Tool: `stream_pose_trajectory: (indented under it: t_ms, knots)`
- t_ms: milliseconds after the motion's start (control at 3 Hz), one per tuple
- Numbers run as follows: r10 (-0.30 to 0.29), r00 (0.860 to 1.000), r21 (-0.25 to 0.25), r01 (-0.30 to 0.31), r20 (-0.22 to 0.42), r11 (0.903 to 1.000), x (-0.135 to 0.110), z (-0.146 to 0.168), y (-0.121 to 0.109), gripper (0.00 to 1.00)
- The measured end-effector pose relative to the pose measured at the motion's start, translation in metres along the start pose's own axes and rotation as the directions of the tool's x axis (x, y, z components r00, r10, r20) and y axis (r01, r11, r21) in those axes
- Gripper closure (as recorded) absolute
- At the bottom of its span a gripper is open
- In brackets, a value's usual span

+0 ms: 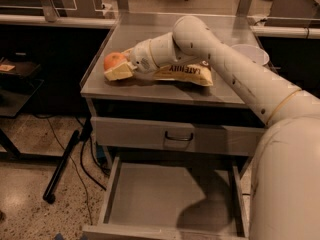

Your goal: Pick orange from middle drawer and place on counter

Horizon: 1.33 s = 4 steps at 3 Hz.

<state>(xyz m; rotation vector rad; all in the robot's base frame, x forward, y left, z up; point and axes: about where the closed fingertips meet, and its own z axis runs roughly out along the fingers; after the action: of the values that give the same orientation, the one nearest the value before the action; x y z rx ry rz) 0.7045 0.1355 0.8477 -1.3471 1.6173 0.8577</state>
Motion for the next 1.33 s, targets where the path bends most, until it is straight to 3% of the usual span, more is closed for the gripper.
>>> stream_pose_trajectory:
  t_ms: [1000, 1333]
  knots:
    - [0.016, 1.0, -0.019, -0.017, -0.003, 0.9997, 0.0065, 0.004, -0.0024, 1.0]
    - [0.016, 1.0, -0.019, -0.016, -0.003, 0.9997, 0.0064, 0.0041, -0.0024, 0.82]
